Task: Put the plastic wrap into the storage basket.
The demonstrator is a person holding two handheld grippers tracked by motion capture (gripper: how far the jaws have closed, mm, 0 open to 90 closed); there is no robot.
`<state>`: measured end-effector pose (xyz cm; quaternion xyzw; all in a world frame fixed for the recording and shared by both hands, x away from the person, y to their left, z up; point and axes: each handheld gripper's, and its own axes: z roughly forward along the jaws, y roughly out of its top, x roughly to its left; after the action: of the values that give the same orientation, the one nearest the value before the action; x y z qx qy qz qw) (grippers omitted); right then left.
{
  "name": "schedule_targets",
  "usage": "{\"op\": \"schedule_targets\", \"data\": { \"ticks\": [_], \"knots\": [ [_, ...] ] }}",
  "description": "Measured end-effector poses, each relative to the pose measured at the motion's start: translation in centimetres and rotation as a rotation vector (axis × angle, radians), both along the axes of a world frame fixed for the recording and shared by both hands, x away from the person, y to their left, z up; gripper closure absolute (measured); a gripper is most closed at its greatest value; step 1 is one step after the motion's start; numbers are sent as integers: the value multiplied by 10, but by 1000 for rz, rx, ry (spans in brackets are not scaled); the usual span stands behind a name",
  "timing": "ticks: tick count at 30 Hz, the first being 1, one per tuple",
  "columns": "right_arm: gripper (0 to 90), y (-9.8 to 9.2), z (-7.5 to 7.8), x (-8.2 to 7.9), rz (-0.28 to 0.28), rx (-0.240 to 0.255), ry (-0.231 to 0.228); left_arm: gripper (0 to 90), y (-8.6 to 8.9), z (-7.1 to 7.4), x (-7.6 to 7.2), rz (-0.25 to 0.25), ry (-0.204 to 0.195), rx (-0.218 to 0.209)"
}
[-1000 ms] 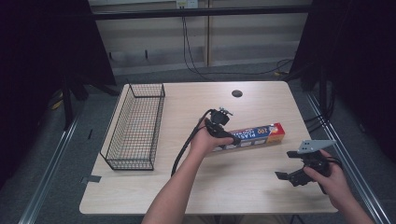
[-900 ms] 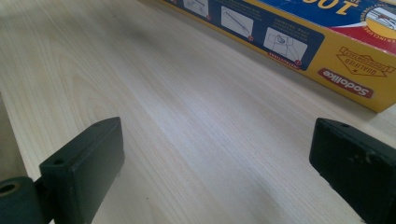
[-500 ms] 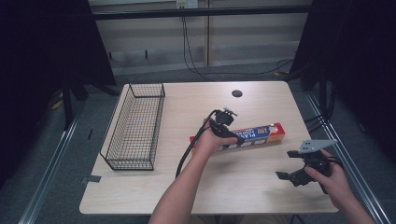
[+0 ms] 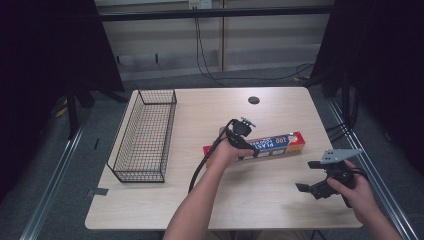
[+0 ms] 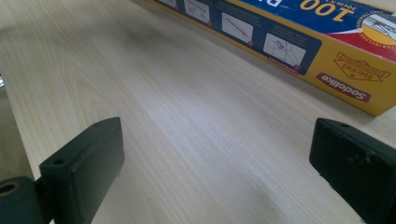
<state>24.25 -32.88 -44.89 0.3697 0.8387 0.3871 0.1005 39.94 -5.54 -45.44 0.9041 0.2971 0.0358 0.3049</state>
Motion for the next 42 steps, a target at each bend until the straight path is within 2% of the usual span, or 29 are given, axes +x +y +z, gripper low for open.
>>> {"op": "schedule_targets", "data": {
  "ticks": [3,8,14,16,18,19,23,26,32,36,40,42],
  "knots": [
    [30,0,1,0,-3,1,0,152,-2,-1,-1,-9,-13,18],
    [30,0,1,0,0,4,2,165,-3,-4,2,-7,9,2],
    [30,-2,2,0,-9,17,-2,179,-4,-2,1,-17,21,19],
    [30,-2,2,1,-7,19,-3,216,-4,1,-2,-28,43,22],
    [30,-2,2,1,-8,18,-3,231,-4,2,-4,-25,50,24],
    [30,-2,2,1,-8,20,-2,267,-5,3,-4,-33,49,27],
    [30,-1,3,0,-6,23,-4,293,-5,6,-8,-37,81,32],
    [29,-1,3,0,-5,23,-5,287,-5,6,-8,-40,79,30],
    [29,-1,2,2,0,30,-2,257,-12,1,-9,-72,51,61],
    [29,0,2,2,-2,29,1,257,-15,-3,-8,-69,58,72],
    [29,0,2,3,-3,28,-2,282,-20,-3,-10,-93,30,118],
    [29,0,2,3,-2,29,-2,315,-22,-2,-10,-120,22,159]
  ]
}}
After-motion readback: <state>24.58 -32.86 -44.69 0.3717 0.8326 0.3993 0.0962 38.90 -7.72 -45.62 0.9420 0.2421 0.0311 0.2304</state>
